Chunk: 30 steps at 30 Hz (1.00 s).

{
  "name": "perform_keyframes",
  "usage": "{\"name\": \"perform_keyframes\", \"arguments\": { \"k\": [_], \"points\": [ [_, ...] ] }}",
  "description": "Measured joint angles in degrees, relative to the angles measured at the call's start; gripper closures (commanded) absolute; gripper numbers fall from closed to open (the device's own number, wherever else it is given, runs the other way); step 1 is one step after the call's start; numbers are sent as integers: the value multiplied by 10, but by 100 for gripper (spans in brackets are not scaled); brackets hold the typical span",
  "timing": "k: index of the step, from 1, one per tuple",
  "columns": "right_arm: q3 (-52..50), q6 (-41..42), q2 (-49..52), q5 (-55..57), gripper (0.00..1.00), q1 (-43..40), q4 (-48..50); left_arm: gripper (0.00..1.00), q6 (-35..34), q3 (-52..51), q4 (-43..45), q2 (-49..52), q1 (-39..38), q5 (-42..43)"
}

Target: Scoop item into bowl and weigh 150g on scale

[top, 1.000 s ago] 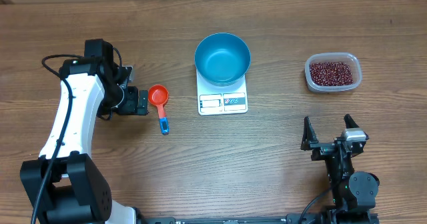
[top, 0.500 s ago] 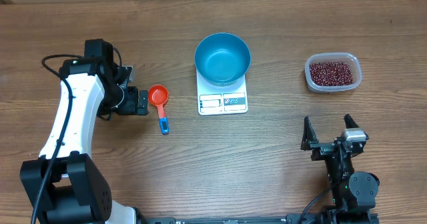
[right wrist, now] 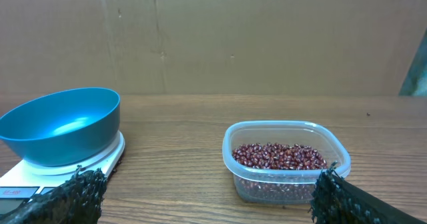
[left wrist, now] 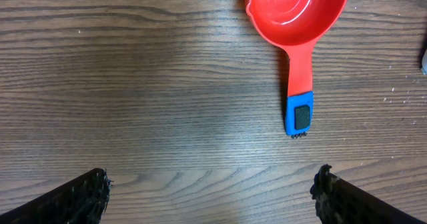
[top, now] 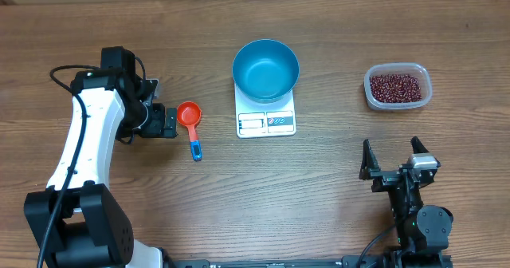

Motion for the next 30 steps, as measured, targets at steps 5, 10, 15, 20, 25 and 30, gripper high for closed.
{"name": "perform_keyframes", "arguments": {
  "k": [5, 10, 15, 20, 25, 30],
  "points": [
    [0, 0, 0, 0, 0, 0, 0, 1, 0, 0, 0, 0, 0, 1],
    [0, 0, 0, 0, 0, 0, 0, 1, 0, 0, 0, 0, 0, 1],
    [0, 0, 0, 0, 0, 0, 0, 0, 0, 0, 0, 0, 0, 2],
    [0, 0, 0, 0, 0, 0, 0, 1, 0, 0, 1, 0, 0, 2],
    [0, 0, 0, 0, 0, 0, 0, 0, 0, 0, 2, 0, 0, 1],
    [0, 0, 0, 0, 0, 0, 0, 0, 0, 0, 7, 0, 0, 2]
  ]
}}
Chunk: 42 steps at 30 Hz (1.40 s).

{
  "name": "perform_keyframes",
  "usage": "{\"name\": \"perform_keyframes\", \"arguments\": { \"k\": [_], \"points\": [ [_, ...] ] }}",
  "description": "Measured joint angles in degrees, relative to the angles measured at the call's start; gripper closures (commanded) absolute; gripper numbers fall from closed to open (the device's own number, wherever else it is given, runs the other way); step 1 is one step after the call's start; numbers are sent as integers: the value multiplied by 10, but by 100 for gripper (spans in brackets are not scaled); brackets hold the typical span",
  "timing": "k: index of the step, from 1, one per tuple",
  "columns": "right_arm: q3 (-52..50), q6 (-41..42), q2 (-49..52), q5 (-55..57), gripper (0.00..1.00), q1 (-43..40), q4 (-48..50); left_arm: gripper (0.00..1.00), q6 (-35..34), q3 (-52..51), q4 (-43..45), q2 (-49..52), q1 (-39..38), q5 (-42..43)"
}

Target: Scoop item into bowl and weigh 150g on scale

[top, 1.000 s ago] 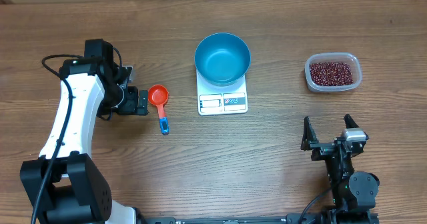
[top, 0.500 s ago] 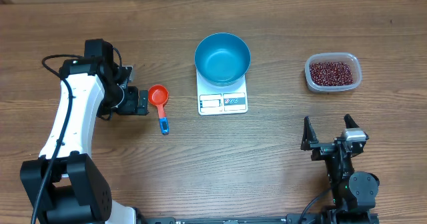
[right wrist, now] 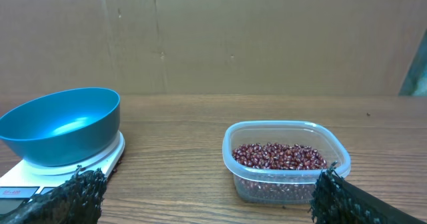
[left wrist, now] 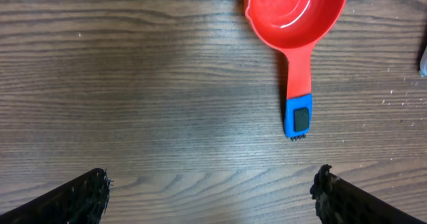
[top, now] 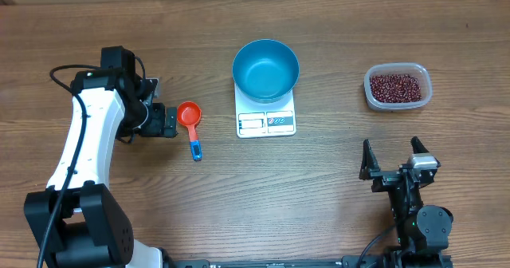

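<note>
A red measuring scoop (top: 190,115) with a blue-tipped handle (left wrist: 298,117) lies flat on the table, left of the scale. My left gripper (top: 169,123) is open just left of the scoop, nothing between its fingers (left wrist: 80,196). An empty blue bowl (top: 265,68) rests on the white scale (top: 266,122). A clear tub of red beans (top: 398,87) stands at the far right. My right gripper (top: 391,158) is open near the front edge, low over the table, facing the tub (right wrist: 285,160) and bowl (right wrist: 60,125).
A cardboard wall (right wrist: 267,37) rises behind the table's far edge. The left arm's white link (top: 80,148) crosses the left part of the table. Bare wood (top: 279,188) lies between the scale and my right gripper.
The scoop sits a touch higher in the left wrist view, so my left gripper has shifted very slightly. Otherwise nothing changed.
</note>
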Motion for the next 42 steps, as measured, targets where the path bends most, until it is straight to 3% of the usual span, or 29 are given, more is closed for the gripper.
{"name": "perform_keyframes", "arguments": {
  "k": [21, 42],
  "points": [
    [0, 0, 0, 0, 0, 0, 0, 0, 0, 0, 58, 87, 0, 5],
    [0, 0, 0, 0, 0, 0, 0, 1, -14, 0, 127, 89, -21, 35]
  ]
}}
